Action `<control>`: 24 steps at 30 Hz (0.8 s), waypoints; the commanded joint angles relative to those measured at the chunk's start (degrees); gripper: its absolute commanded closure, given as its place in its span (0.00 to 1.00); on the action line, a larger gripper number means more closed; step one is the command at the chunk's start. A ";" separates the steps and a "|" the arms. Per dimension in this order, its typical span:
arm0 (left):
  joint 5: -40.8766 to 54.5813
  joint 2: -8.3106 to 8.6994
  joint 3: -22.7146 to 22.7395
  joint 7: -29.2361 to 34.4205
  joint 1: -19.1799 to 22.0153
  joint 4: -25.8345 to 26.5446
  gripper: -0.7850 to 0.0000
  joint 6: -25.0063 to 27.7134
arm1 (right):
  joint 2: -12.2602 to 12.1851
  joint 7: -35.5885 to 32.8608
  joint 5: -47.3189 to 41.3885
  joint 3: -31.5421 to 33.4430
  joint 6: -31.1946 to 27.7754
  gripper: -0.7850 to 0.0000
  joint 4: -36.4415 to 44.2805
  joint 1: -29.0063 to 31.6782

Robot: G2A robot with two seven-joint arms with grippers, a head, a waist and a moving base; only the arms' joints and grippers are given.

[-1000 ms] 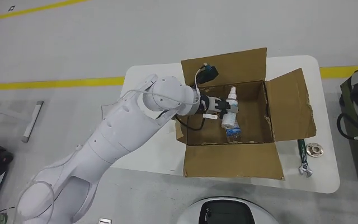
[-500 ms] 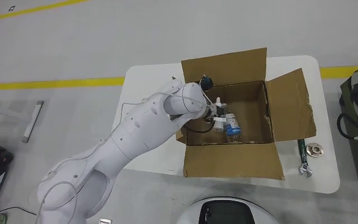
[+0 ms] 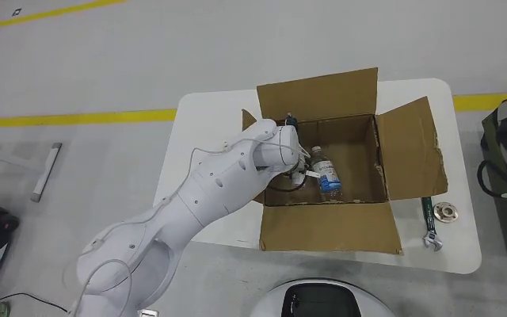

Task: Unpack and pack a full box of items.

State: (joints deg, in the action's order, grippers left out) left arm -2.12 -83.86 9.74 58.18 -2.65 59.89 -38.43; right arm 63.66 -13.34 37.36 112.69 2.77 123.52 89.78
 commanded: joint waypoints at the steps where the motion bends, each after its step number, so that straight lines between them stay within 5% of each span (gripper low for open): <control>1: -0.27 -0.51 0.18 1.62 0.07 -0.69 0.25 0.10 | 0.00 0.00 0.00 0.00 0.00 0.91 0.00 0.00; 2: -0.40 -0.85 0.31 1.99 0.15 -1.26 0.00 0.30 | 0.00 0.00 0.00 0.00 0.00 0.89 0.00 0.00; 4: -0.83 -1.25 0.31 2.45 0.26 -1.94 0.00 0.35 | 0.00 0.00 0.00 0.00 0.00 0.72 0.00 0.00; 6: -1.26 -1.72 0.52 2.74 0.28 -2.76 0.00 0.56 | 0.00 0.00 0.00 0.00 0.00 0.66 0.00 0.00; 8: -1.53 -1.97 0.77 2.95 0.39 -3.03 0.00 0.85 | 0.00 0.00 0.00 0.00 0.00 0.00 0.00 0.00; 16: -0.70 -1.61 5.05 3.42 1.60 -0.25 0.00 5.31 | 0.02 -0.05 -0.12 0.08 -0.17 0.00 -0.19 0.06; 19: 0.01 -0.50 8.08 2.93 1.70 2.58 0.00 8.53 | -0.08 -1.56 -0.51 1.42 -0.99 0.00 -0.39 -0.13; 24: -0.03 2.95 15.28 1.00 -0.27 9.64 0.00 14.90 | -0.94 -14.08 1.58 5.68 -4.01 0.00 0.87 0.93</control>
State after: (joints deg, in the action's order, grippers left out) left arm -0.92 -81.79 23.63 59.43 -2.56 67.59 -24.44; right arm 62.94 -23.60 38.24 117.35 -0.66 124.06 90.37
